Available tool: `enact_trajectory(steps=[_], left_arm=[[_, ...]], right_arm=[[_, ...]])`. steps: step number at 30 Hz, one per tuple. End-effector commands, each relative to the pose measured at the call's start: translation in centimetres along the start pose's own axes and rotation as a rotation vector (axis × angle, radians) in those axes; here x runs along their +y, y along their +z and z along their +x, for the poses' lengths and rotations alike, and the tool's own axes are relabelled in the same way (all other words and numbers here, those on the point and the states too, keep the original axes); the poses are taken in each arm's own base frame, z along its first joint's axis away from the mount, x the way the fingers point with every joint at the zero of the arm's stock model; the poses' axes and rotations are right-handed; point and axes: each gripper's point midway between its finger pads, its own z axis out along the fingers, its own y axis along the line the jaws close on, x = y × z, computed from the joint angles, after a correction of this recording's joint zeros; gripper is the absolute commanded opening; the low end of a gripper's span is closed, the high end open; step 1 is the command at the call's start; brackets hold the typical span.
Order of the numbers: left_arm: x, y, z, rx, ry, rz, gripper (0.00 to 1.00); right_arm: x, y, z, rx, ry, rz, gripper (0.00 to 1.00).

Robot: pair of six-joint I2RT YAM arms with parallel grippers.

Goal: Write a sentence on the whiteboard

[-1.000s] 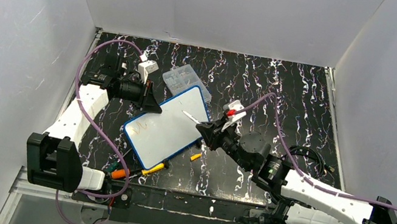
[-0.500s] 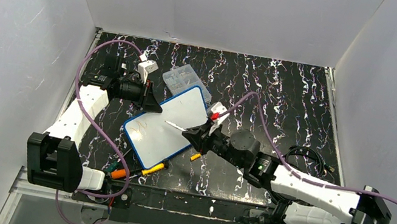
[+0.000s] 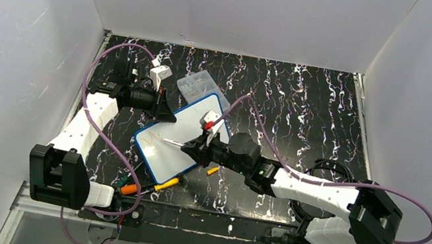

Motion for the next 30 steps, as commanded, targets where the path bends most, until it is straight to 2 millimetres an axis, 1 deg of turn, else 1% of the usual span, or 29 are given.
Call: enact_trajectory(steps=[1, 3, 10, 15, 17, 30], left_arm=[[-1.0, -0.3, 1.1, 0.017, -0.016, 0.014, 0.0], [-0.9, -0.3, 1.1, 0.018, -0.017, 0.012, 0.0], [-0.8, -0.3, 1.1, 0.022, -0.021, 0.012, 0.0], [-0.9, -0.3, 1.1, 0.023, -0.02, 0.014, 0.0], [-0.8, -0.3, 1.1, 0.023, -0.02, 0.014, 0.0], [-0.8, -0.2, 1.1, 0.028, -0.027, 0.02, 0.0]], right_arm=[[0.4, 1.5, -3.5, -0.105, -0.043, -0.031, 0.01], [0.1, 1.8, -3.2, -0.102, -0.043, -0.023, 0.01], [-0.3, 2.4, -3.3, -0.119, -0.049, -0.006, 0.01], [-0.4, 2.3, -3.9, -0.151, -0.049, 0.003, 0.01], [-1.2, 2.1, -4.1, -0.162, -0.046, 0.049, 0.01], [-2.1, 2.7, -2.7, -0.111, -0.056, 0.085, 0.01]])
